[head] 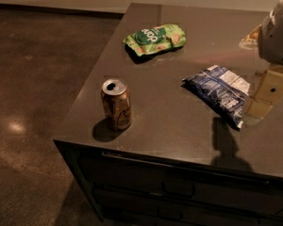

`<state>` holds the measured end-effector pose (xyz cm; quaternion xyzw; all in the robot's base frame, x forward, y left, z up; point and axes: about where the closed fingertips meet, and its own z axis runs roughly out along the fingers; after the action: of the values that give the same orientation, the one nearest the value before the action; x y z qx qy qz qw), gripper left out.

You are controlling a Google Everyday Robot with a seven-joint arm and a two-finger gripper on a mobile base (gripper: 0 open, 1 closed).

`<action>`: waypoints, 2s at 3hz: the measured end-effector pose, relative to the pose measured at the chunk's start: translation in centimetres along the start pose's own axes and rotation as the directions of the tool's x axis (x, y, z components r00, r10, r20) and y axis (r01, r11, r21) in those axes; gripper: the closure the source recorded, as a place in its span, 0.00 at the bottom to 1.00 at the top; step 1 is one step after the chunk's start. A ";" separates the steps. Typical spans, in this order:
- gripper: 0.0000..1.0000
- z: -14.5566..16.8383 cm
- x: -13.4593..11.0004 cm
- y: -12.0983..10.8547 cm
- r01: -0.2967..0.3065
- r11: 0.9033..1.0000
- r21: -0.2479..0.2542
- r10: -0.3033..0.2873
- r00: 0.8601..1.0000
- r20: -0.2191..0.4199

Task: Move blue chip bag near orange can

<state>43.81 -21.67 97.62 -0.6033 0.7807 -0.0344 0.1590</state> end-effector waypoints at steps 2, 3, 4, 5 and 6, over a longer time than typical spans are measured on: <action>0.00 1.4 0.4 -1.7 -0.067 0.997 -0.031 0.069 0.997 0.035; 0.00 2.8 0.9 -3.1 -0.140 0.989 -0.051 0.143 0.988 0.053; 0.00 5.3 1.6 -4.7 -0.205 0.977 -0.060 0.208 0.977 0.047; 0.00 8.7 1.8 -6.0 -0.236 0.969 -0.068 0.238 0.971 0.021; 0.00 11.9 1.9 -8.1 -0.265 0.962 -0.072 0.265 0.964 -0.010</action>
Offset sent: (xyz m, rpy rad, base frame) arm 0.0274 -0.0108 -0.0172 0.0967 0.0724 -0.0672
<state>54.38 -24.01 87.91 -0.4989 0.8552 0.0152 0.1399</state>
